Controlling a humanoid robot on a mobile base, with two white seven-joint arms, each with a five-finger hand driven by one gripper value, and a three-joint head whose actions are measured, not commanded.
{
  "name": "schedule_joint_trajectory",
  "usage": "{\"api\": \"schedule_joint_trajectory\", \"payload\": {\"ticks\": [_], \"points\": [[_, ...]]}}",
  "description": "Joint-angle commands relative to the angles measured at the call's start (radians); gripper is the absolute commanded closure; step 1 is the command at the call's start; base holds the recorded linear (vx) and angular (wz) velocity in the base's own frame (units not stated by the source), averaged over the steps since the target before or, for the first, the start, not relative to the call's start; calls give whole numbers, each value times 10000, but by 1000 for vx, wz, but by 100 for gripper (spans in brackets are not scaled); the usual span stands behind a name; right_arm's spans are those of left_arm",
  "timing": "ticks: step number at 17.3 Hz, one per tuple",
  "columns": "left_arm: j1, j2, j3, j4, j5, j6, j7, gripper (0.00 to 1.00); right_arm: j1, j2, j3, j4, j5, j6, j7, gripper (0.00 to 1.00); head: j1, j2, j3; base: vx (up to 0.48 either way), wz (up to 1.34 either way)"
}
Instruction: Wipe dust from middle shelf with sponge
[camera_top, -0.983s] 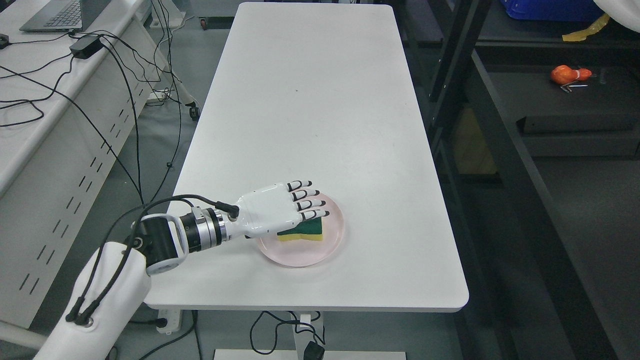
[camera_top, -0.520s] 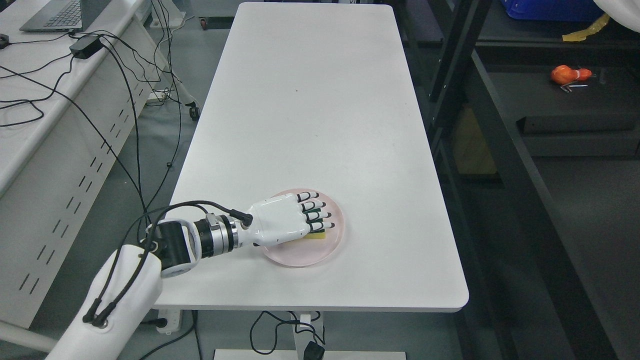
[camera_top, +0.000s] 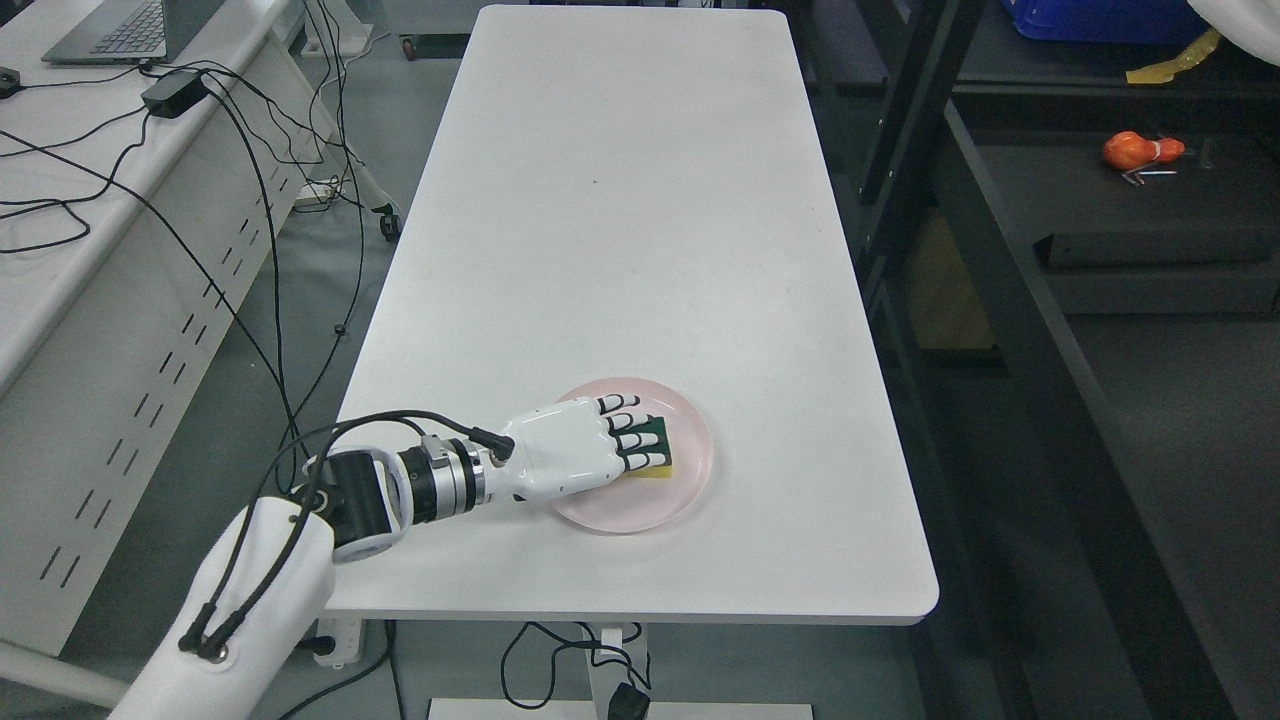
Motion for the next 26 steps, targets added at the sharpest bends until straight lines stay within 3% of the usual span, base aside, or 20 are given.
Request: {"api": "schedule_joint_trajectory", "payload": {"ticks": [1,10,16,19,21,22,24,26], "points": [[214,-166,398,58,50,-2,-212,36,5,-175,-1,-174,0,7,-7,0,0,0,0,0,0],[583,-288,1579,74,387,-2,-213,60,5,-175,-1,-174,0,7,-7,0,0,0,0,0,-2],[552,-381,2485,549,2807,-2,-228,84,4,-175,-1,-174,0,7,-7,0,0,1,0,0,0],[598,-304,2501,854,3241,-2,-243,99,-11,-175,-1,-174,0,7,-7,0,0,1,0,0,0],[598,-365,2714,1025,3241,-2,-335,99,5,-175,-1,-174,0,7,-7,0,0,1,0,0,0],[598,-396,2868,1025,3256,-2,-411,98,5,-175,-1,-174,0,7,-7,0,0,1,0,0,0],[583,-732,3068,1010,3226,-2,-641,54,5,-175,-1,-174,0,7,-7,0,0,1,0,0,0],[537,-825,2992,964,3241,-2,-1161,18,5,-175,-1,-174,0,7,-7,0,0,1,0,0,0]]}}
